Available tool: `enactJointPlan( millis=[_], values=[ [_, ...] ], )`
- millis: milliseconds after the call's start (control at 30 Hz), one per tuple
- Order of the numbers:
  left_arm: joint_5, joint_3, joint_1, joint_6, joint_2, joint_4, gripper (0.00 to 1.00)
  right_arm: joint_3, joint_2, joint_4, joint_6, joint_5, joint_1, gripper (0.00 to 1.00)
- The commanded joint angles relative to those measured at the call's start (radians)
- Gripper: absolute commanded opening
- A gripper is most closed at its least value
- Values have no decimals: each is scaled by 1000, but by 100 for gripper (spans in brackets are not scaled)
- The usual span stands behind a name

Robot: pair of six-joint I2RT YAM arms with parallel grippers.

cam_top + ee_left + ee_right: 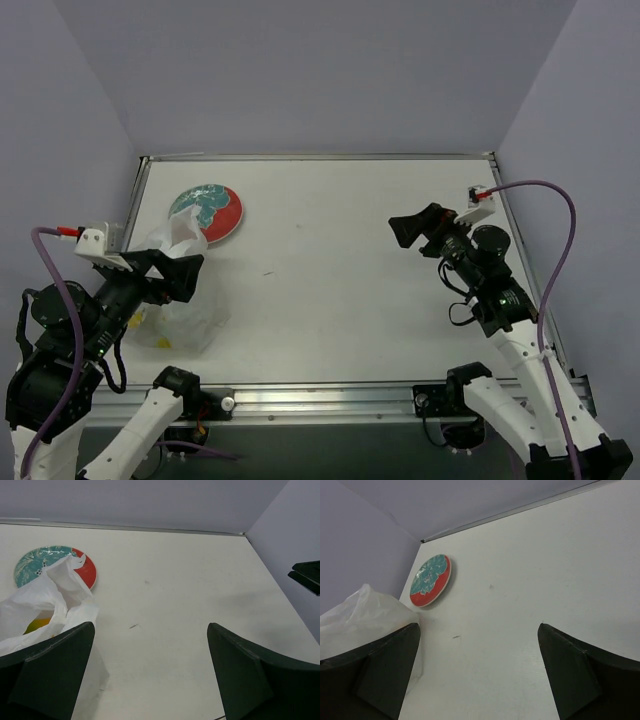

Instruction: Take the fake fruits out of the plastic bag

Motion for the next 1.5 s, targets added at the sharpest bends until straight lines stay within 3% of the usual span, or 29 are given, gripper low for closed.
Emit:
enactJointPlan(
  millis=[0,167,333,500,567,633,867,1000,1133,1233,1267,1300,1467],
  values=[
    [-59,52,3,24,4,-14,94,35,46,102,56,-47,42,100],
    [-151,86,3,27,1,-44,94,81,180,229,64,82,260,100],
    [-267,101,3,14,-5,-92,94,222,448,323,33,251,487,100],
    [-508,88,3,1,-45,-100,94,445,727,389,45,358,656,100],
    [-577,71,3,-5,-59,-95,100,507,799,412,58,369,687,100],
    [-649,37,3,-9,-75,-86,90,604,910,413,71,370,725,100],
    [-703,-51,0,-55,-76,-52,86,903,1204,403,91,200,813,100],
    [-666,-72,-3,-75,-46,-8,85,953,1261,453,24,12,859,100],
    [-627,-110,-3,-97,-3,8,85,942,1295,469,21,8,868,100],
    [-585,-123,-3,-112,20,12,84,989,1352,435,9,42,850,86],
    [-576,-120,-2,-114,24,8,84,1009,1385,430,9,36,843,76],
    [-565,-104,-3,-114,32,2,84,1041,1402,430,12,25,834,52],
    [-538,-72,-2,-114,70,-69,84,968,1403,436,16,5,828,18]
  ],
)
